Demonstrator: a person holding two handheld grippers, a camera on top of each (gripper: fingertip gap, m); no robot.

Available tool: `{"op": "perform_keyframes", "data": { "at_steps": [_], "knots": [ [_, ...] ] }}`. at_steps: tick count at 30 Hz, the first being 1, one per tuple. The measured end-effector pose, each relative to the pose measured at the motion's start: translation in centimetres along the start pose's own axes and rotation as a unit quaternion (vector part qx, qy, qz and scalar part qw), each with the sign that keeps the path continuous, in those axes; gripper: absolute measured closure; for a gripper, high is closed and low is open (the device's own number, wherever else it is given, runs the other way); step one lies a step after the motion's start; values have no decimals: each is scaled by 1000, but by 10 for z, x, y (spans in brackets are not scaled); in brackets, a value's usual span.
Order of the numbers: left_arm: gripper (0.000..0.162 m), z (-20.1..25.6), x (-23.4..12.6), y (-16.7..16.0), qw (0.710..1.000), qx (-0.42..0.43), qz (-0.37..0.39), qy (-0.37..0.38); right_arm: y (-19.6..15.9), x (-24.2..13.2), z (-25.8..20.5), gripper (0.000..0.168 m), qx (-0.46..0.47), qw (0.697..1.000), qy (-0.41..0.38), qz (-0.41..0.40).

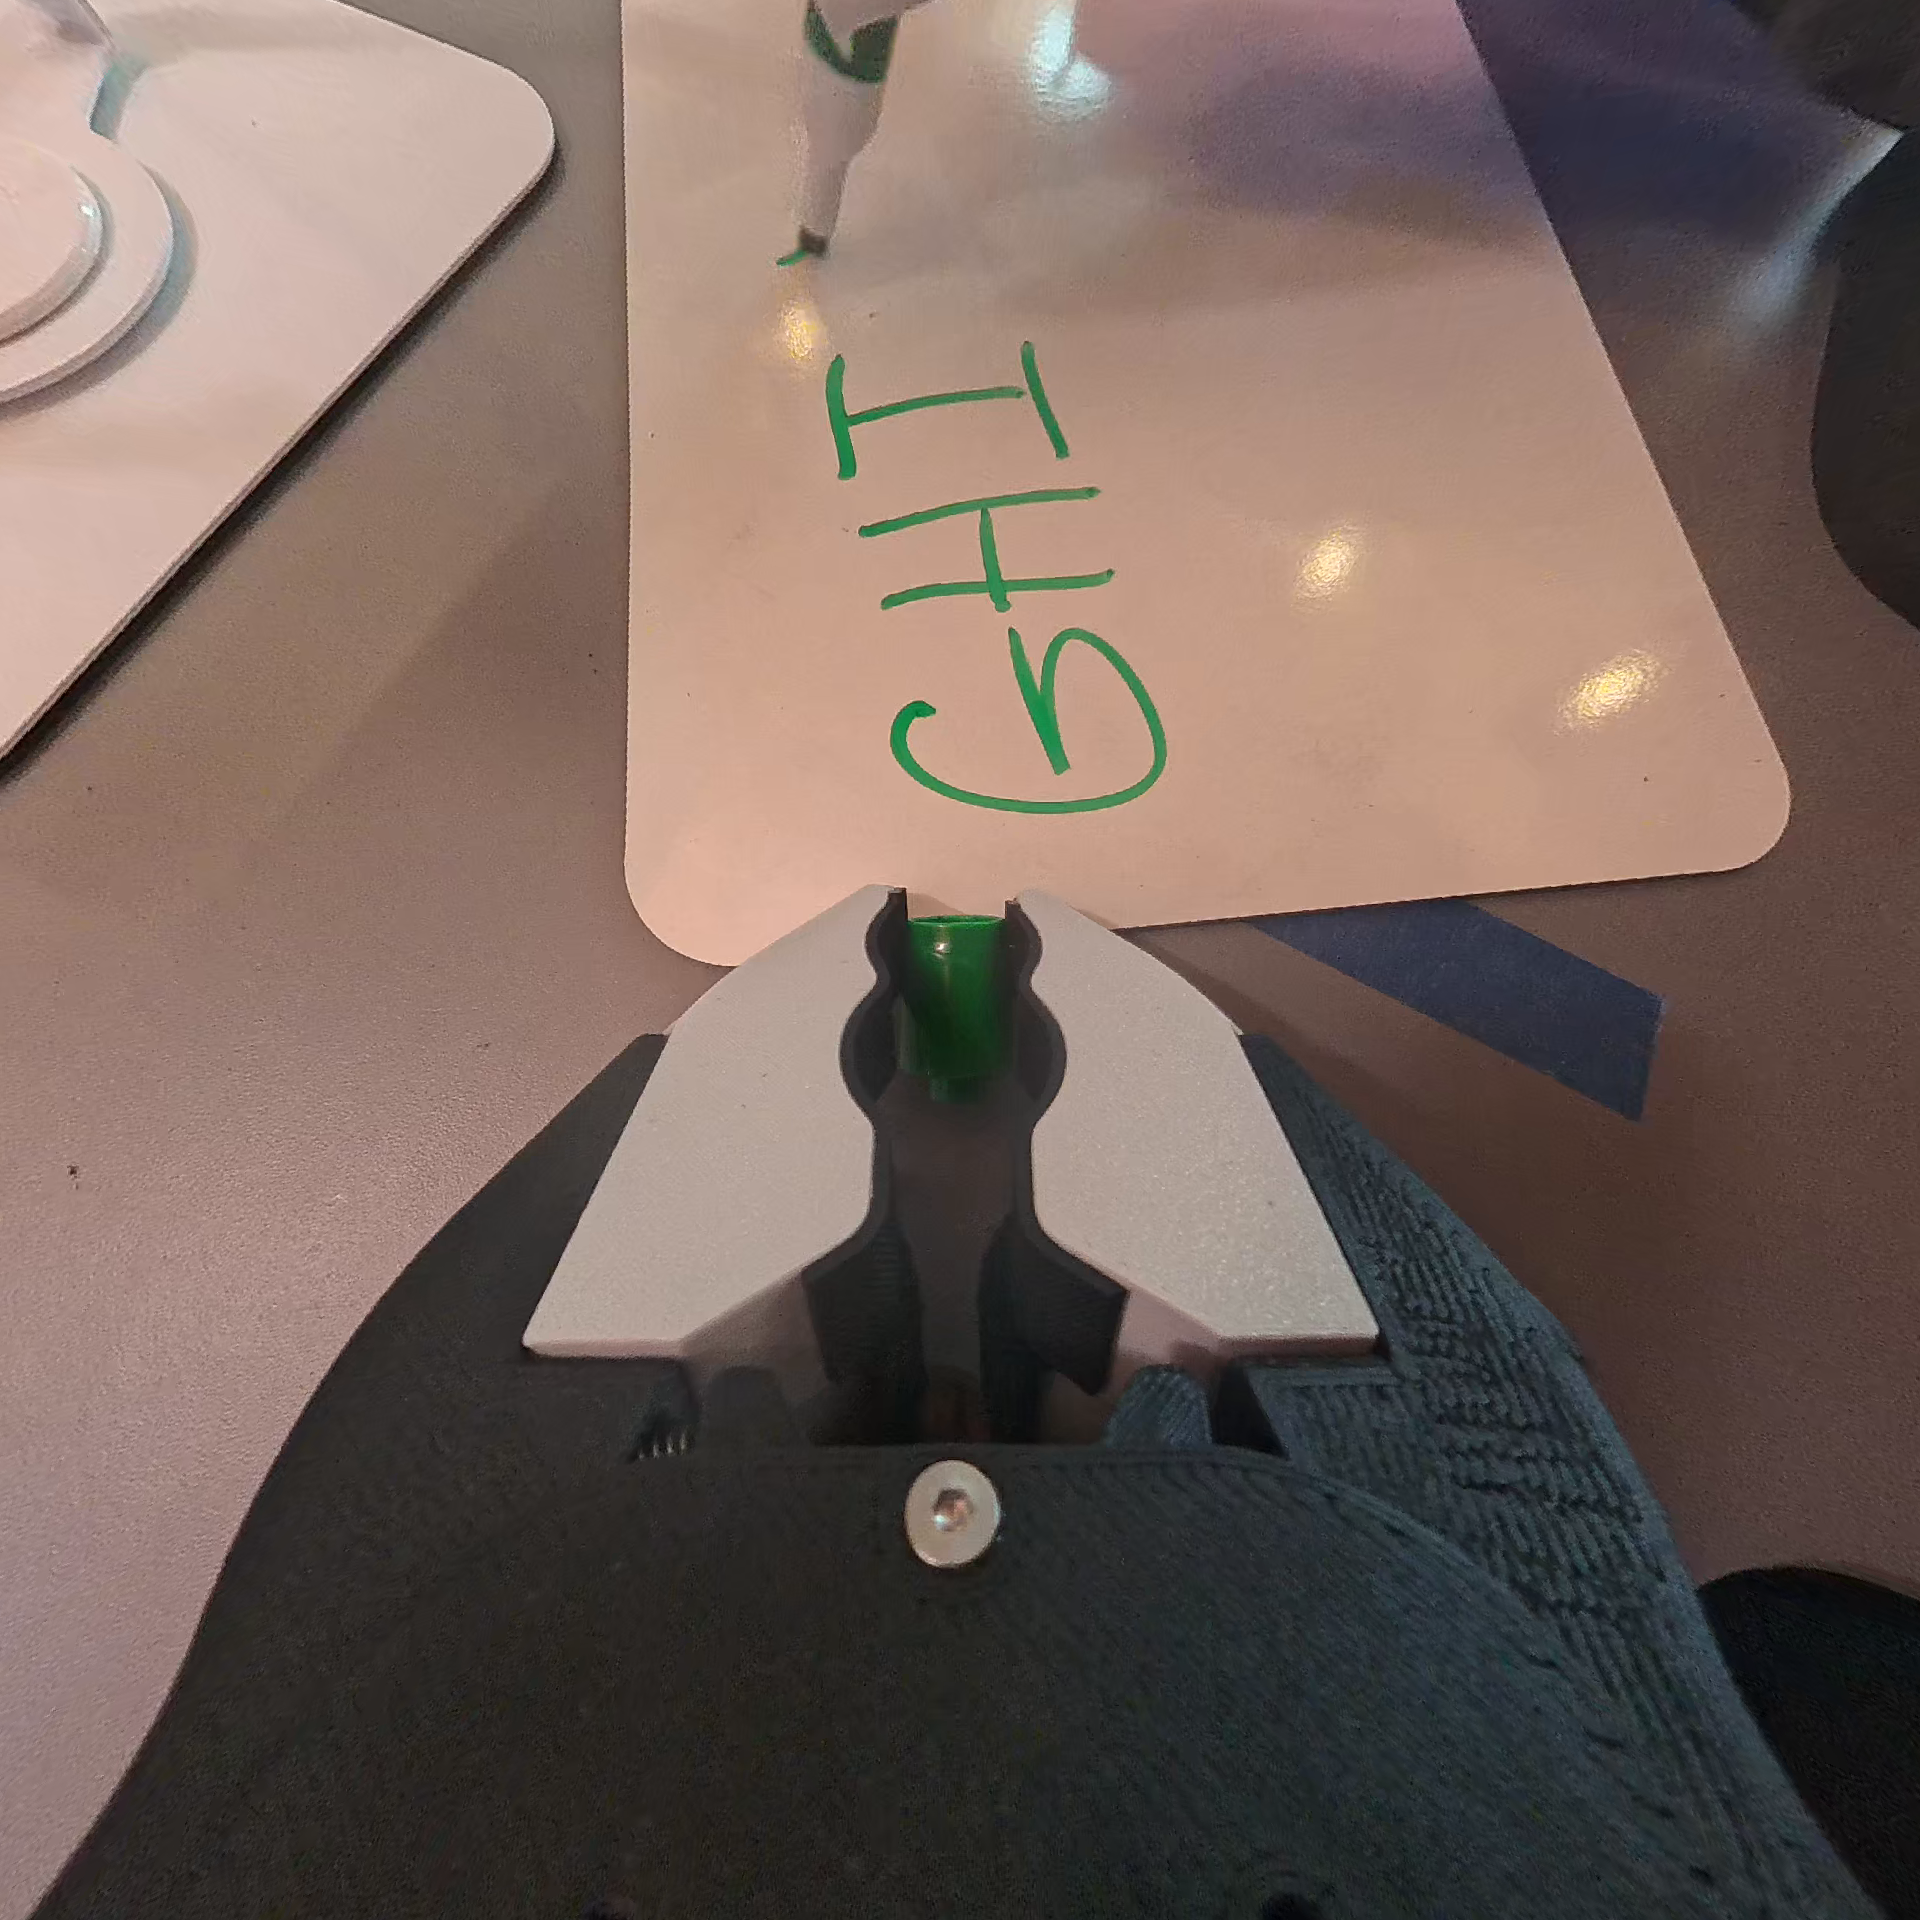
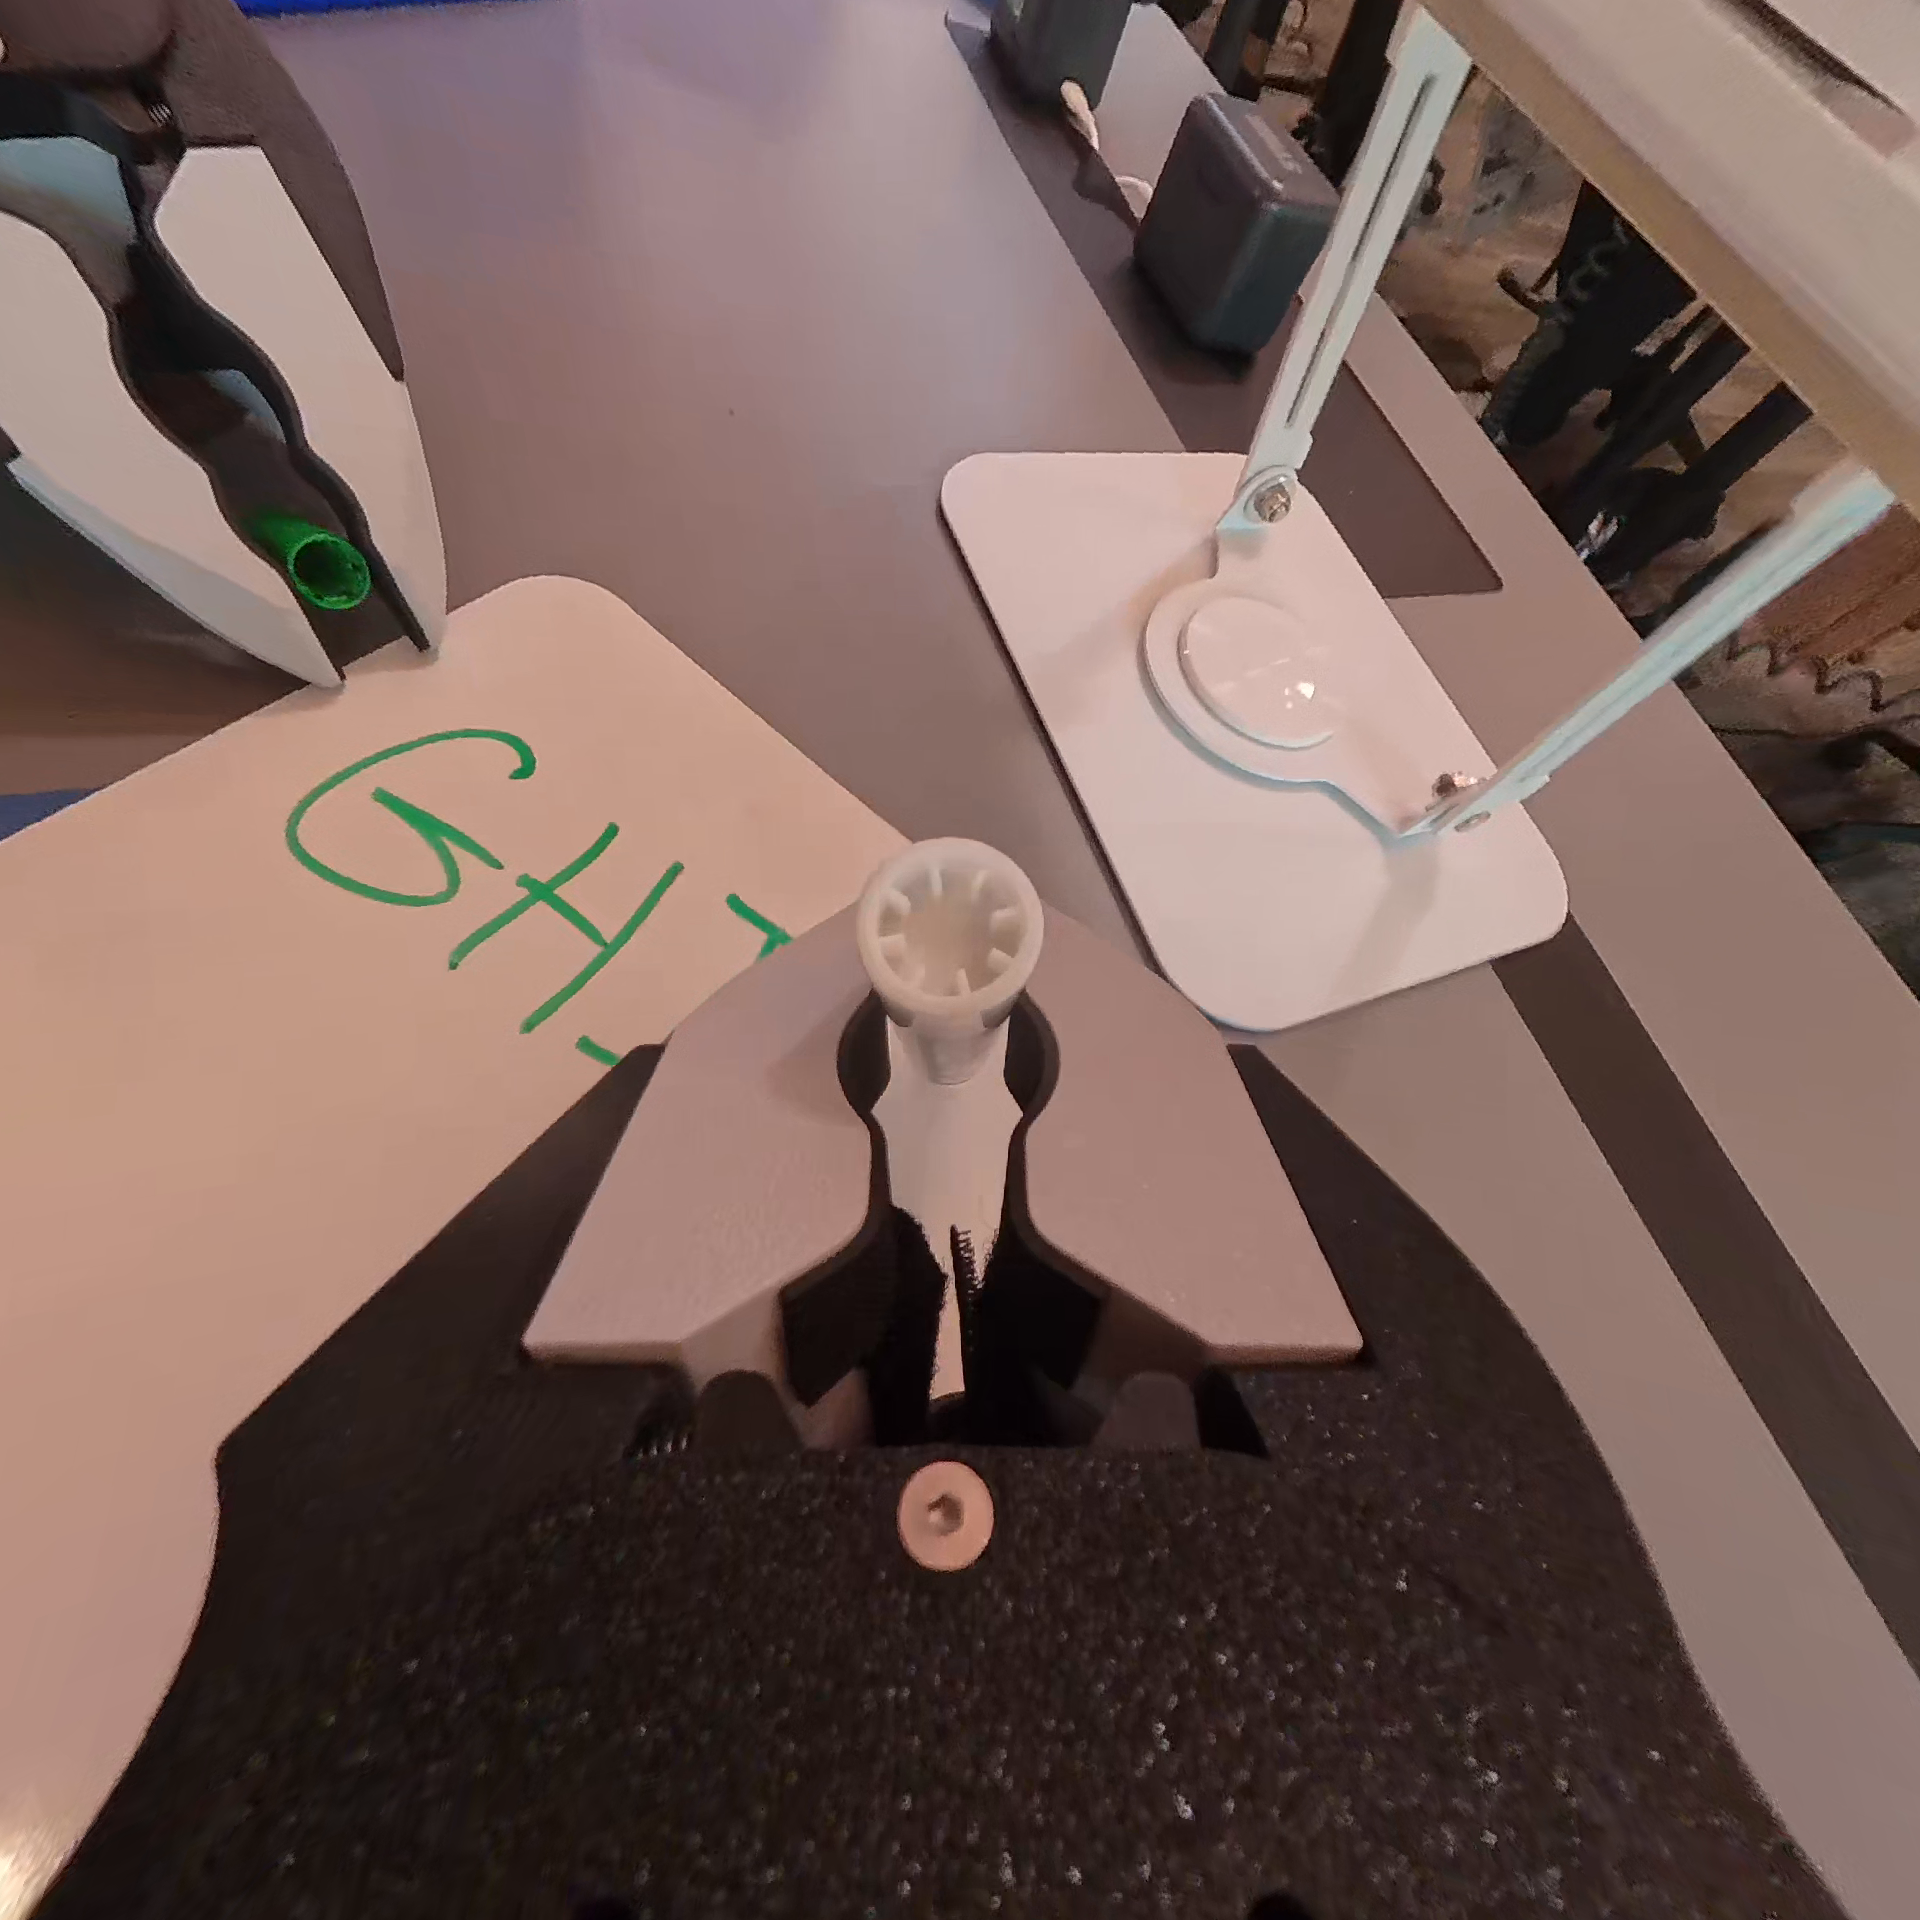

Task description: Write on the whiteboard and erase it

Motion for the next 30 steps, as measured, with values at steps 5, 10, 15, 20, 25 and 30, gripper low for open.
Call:
{"op": "perform_keyframes", "data": {
  "at_steps": [5, 10, 15, 20, 25, 30],
  "knots": [
    [143, 0, 0, 0, 1000, 0, 0, 0, -11, -29, -11, 151, 11, 1000, -6, -26],
    [143, 0, 0, 0, 1000, 1, 0, 1, -2, -24, -32, 151, 4, 1000, 22, -14],
    [143, 0, 0, 0, 1000, 1, 0, 1, 13, -20, -9, 150, 10, 999, -11, 34],
    [143, 0, 0, 0, 1000, 1, 0, 0, 14, 6, -7, 150, 4, 1000, 16, 24],
    [143, 0, 0, 0, 1000, 0, 0, 0, 5, 7, -2, 150, 14, 1000, 15, 9],
    [143, 0, 0, 0, 1000, 0, 0, -1, -7, -6, 23, 150, 36, 999, -23, 11]
  ]
}}
Point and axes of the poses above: each gripper's, where its closed fingertips meet, x out along the fingers, y out of its top, z = x × y across the jaws, the point moved 8 cm from there along -x, back along the fingers
